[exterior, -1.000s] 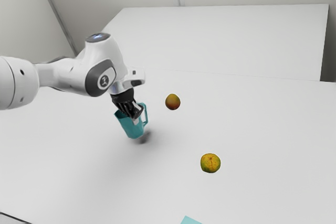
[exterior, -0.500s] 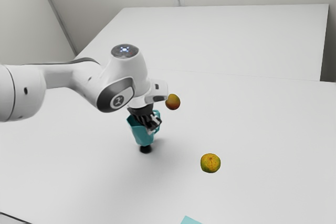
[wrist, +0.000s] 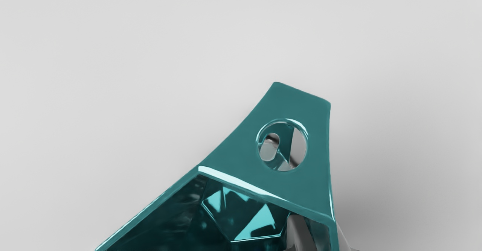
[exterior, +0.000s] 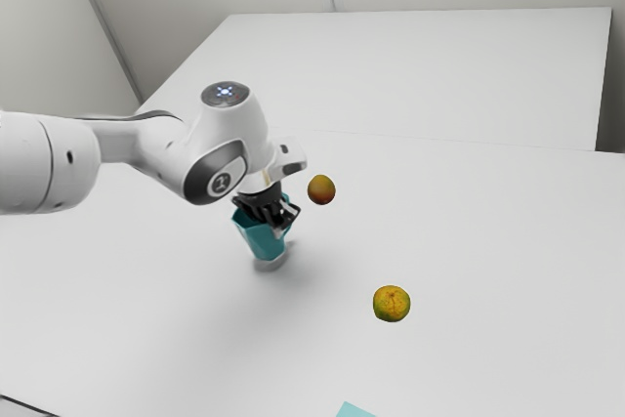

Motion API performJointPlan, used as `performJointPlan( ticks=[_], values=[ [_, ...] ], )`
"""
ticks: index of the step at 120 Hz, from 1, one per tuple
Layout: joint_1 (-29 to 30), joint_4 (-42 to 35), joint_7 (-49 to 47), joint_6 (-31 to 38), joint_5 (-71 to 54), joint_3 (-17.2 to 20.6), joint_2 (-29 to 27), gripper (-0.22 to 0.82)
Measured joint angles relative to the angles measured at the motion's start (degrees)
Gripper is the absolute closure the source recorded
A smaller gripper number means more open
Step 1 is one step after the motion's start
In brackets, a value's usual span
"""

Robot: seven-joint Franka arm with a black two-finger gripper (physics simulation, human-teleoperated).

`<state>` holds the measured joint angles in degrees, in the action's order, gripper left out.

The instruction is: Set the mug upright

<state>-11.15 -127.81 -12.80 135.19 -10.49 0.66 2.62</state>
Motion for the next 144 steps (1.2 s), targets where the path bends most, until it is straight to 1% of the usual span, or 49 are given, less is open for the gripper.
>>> performJointPlan(
  ticks=[26,49,76,80,86,92,106,117,129,144],
  values=[
    [-4.4,0.6,-2.4,1.1,-0.1,0.4,1.4,0.78],
    [-3.2,0.9,-3.9,2.2,-0.3,0.4,2.3,0.78],
    [-3.4,1.0,-5.2,2.8,-0.3,0.4,3.0,0.78],
    [-3.4,1.0,-5.4,2.8,-0.2,0.5,3.1,0.77],
    [-3.4,1.0,-5.4,2.9,0.0,0.5,3.1,0.73],
    [-3.4,1.0,-5.4,2.8,0.2,0.5,3.1,0.67],
    [-3.4,1.0,-5.3,2.8,0.5,0.5,3.0,0.43],
    [-3.3,0.9,-5.3,2.8,0.7,0.5,2.2,0.29],
    [-3.3,0.8,-5.2,2.7,0.8,0.5,0.5,0.2],
    [-3.3,0.8,-5.2,2.5,0.9,0.5,-1.0,0.13]
  ],
)
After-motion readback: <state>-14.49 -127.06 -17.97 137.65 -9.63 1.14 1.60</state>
